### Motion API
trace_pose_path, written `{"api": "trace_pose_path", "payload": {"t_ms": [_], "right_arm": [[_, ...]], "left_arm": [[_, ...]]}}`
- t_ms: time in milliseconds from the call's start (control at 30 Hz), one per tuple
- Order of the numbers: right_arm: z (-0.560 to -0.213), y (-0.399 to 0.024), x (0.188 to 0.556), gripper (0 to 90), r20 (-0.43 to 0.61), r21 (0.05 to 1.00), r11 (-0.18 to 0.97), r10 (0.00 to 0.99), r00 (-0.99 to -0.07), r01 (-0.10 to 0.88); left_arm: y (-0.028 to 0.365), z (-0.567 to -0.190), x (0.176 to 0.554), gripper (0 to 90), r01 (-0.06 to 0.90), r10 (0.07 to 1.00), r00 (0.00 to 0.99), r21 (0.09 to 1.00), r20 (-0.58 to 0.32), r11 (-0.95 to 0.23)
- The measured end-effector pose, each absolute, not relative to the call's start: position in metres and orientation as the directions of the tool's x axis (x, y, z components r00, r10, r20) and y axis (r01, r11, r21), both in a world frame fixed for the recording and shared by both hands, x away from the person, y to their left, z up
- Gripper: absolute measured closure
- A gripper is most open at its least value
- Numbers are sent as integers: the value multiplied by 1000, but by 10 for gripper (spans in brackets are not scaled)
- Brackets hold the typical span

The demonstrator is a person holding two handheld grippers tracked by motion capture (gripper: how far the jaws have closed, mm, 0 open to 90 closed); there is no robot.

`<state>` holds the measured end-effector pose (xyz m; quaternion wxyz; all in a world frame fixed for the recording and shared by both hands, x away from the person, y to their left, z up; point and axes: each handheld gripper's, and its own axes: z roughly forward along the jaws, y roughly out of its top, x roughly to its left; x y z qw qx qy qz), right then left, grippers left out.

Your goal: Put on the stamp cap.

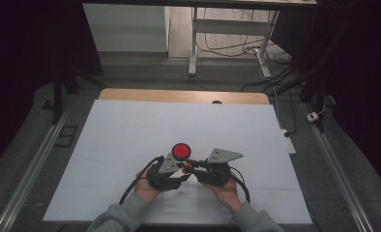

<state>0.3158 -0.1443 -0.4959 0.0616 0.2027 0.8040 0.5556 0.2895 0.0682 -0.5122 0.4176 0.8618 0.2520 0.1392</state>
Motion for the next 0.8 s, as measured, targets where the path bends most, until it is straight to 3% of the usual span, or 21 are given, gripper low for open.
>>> {"api": "trace_pose_path", "payload": {"t_ms": [333,800], "right_arm": [[-495,-145,316,722,123,921,297,396,-910,253],[-492,-149,318,722,112,924,293,405,-907,245]], "left_arm": [[70,-511,291,273,356,578,816,777,11,-519],[82,-504,286,219,361,589,808,788,2,-498]]}}
